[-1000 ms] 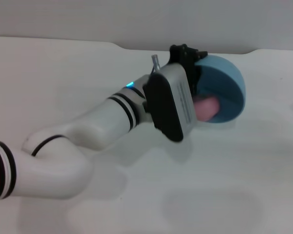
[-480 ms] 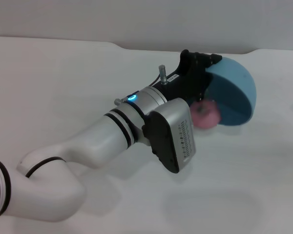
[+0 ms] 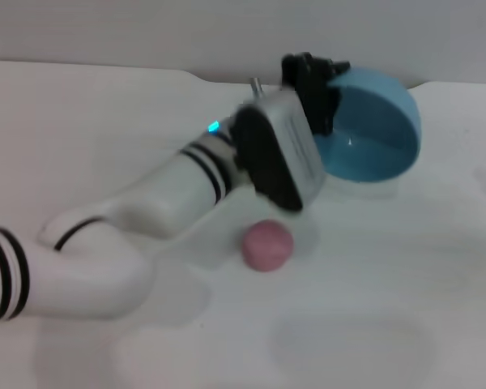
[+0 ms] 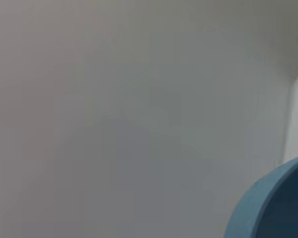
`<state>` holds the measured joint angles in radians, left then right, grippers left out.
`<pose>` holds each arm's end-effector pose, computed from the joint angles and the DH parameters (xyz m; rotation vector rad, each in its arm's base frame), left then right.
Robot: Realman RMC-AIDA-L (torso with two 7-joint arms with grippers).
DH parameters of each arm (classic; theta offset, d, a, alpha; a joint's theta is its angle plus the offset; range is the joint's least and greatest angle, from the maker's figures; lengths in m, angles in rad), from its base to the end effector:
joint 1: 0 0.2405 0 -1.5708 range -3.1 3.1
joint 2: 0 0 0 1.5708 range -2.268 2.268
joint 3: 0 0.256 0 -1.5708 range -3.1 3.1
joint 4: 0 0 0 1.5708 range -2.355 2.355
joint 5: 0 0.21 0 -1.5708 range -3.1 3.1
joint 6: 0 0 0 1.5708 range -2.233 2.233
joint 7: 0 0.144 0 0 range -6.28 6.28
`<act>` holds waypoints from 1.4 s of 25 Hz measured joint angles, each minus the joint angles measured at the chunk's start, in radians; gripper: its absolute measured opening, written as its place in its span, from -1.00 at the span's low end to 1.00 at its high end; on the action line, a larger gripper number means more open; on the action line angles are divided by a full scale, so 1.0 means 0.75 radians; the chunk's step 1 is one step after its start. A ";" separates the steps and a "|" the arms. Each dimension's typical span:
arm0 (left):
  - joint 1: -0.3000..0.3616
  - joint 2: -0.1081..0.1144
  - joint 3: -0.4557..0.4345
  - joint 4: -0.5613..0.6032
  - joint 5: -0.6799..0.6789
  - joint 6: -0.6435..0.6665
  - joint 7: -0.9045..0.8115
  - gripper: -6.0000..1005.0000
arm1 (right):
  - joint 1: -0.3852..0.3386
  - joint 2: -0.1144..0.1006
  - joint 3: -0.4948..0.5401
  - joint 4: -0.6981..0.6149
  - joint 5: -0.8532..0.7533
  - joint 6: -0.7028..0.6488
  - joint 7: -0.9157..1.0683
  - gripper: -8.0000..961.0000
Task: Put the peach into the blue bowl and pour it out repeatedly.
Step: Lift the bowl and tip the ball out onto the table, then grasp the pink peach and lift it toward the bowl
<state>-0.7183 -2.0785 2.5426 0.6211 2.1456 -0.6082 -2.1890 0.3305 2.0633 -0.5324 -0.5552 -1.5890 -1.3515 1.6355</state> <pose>-0.1505 0.3776 -0.1311 -2.0803 0.4738 -0.2114 0.3418 0.3124 0.0539 -1.8792 1.2423 1.1165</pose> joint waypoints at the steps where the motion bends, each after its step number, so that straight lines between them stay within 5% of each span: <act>1: -0.021 0.000 -0.072 0.000 -0.006 0.066 -0.094 -0.99 | 0.000 0.000 0.000 0.000 0.000 0.000 0.000 -0.15; 2: -0.021 0.000 -0.072 0.000 -0.006 0.066 -0.094 -0.99 | 0.004 0.000 -0.002 0.000 -0.005 0.001 -0.006 -0.15; 7: -0.102 0.011 -0.439 0.002 -0.013 0.451 -0.408 -0.99 | 0.041 0.002 -0.047 0.002 -0.093 0.005 -0.086 -0.15; 13: -0.160 0.028 -0.849 -0.007 -0.001 0.959 -0.417 -0.99 | 0.170 0.006 -0.142 0.048 -0.176 0.103 -0.098 -0.15; 18: -0.148 0.047 -1.234 0.002 0.003 1.389 -0.349 -0.99 | 0.301 0.005 -0.358 0.080 -0.192 0.256 -0.095 -0.15; 21: -0.138 0.088 -1.519 -0.009 0.066 1.691 -0.281 -0.99 | 0.416 0.009 -0.572 0.123 -0.206 0.352 -0.090 -0.15; 22: -0.138 0.088 -1.519 -0.009 0.066 1.691 -0.281 -0.99 | 0.416 0.009 -0.572 0.123 -0.206 0.352 -0.090 -0.15; 25: -0.097 0.131 -1.772 0.006 0.136 1.887 -0.288 -0.99 | 0.535 0.011 -0.786 0.198 -0.266 0.456 -0.042 -0.15; 28: -0.051 0.179 -1.917 0.028 0.159 2.049 -0.319 -0.99 | 0.577 0.015 -0.893 0.212 -0.285 0.494 0.006 -0.15; 31: -0.014 0.228 -1.930 0.036 0.229 2.157 -0.440 -0.99 | 0.608 0.021 -1.005 0.209 -0.284 0.504 0.047 -0.15; 35: 0.024 0.225 -1.943 0.105 0.429 2.288 -0.581 -0.99 | 0.636 0.024 -1.140 0.199 -0.283 0.517 0.116 -0.12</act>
<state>-0.7000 -1.9099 1.0852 0.7001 2.4675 1.1077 -2.6248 0.8072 2.0810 -1.3876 -0.4058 -1.8012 -0.9638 1.7222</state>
